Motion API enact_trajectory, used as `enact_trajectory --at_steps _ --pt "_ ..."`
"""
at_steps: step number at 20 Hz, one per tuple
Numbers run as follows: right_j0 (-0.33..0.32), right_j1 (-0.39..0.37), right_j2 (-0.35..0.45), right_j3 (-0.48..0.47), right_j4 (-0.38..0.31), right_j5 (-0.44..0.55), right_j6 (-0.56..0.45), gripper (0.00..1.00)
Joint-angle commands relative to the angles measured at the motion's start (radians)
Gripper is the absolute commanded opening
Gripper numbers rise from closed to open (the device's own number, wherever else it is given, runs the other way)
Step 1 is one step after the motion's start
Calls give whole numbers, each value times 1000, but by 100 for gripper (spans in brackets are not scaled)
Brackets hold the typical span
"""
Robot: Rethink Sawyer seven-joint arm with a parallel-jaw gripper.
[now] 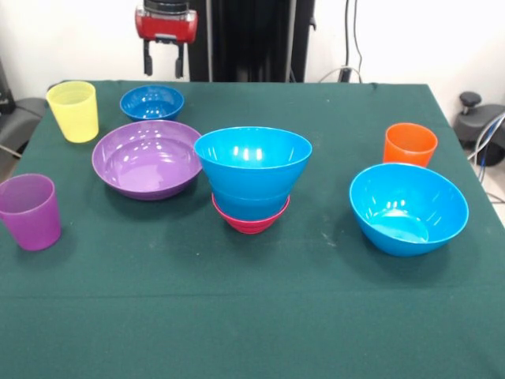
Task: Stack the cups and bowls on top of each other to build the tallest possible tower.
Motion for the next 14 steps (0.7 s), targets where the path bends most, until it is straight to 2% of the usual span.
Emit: enact_trajectory --at_steps 1,7,14 --pt "-17 -89 189 76 44 145 -22 100" --pt "-43 -144 226 121 56 172 -26 100" --pt "-74 -184 320 107 111 252 -69 100"
